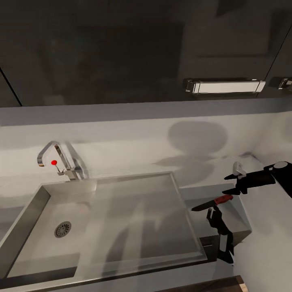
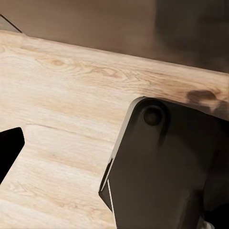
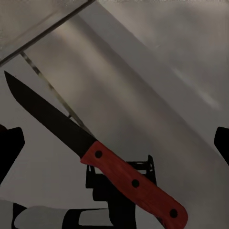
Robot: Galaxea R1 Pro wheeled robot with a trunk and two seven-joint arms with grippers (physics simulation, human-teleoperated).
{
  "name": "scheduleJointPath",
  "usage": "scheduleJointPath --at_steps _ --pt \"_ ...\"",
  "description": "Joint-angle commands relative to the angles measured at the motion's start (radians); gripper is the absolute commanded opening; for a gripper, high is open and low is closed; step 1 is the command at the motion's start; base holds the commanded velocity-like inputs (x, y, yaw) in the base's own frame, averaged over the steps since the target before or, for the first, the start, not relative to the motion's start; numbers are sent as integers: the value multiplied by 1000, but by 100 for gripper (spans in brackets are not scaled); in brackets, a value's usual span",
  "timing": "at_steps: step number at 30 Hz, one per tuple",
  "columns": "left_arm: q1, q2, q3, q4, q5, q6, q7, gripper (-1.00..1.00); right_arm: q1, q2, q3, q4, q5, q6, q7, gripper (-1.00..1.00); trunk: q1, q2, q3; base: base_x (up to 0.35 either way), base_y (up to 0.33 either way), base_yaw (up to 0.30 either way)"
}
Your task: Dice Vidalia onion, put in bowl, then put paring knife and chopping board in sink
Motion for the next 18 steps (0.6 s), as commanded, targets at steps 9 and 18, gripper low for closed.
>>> scheduleJointPath --at_steps 9,18 --pt "0 1 -8 -2 2 -2 10 100 -1 0 -4 23 11 -23 1 100 1 -2 -2 0 0 0" --pt "0 1 -8 -2 2 -2 10 100 -1 0 -3 58 18 -68 -12 100 1 -2 -2 0 0 0"
